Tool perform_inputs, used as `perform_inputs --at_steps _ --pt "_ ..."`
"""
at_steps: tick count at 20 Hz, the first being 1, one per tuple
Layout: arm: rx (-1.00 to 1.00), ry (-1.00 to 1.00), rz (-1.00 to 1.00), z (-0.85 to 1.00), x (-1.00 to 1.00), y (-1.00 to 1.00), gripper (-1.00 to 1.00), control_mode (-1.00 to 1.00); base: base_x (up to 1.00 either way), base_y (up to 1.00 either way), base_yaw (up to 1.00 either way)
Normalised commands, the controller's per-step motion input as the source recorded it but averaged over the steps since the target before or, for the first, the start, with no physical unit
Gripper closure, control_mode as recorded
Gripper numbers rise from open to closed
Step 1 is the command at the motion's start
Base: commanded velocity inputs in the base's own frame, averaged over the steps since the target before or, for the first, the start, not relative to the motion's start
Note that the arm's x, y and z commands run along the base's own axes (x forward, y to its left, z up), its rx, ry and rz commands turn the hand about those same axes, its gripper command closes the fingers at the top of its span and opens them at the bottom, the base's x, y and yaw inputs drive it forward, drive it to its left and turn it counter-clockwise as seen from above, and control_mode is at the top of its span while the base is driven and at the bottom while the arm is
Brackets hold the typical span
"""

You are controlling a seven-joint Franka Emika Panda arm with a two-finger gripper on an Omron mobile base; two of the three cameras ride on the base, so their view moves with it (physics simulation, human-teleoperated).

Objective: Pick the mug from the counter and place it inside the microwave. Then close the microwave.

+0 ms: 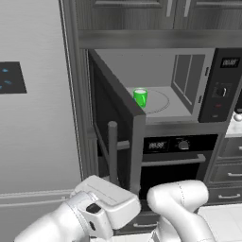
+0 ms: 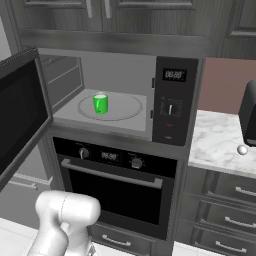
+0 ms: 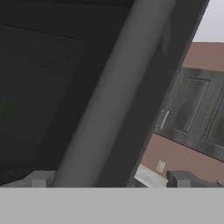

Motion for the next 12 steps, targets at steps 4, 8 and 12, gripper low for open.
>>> perform_inputs --at_steps 4,8,12 --pt "0.0 0.09 0.02 0.06 0.0 -0.44 -1.0 -1.0 0.0 0.0 0.0" --pt "0.0 0.09 0.04 0.02 0.0 -0.52 -1.0 -1.0 0.0 0.0 0.0" --pt "0.0 0.12 0.04 0.02 0.0 -0.58 -1.0 -1.0 0.0 0.0 0.0"
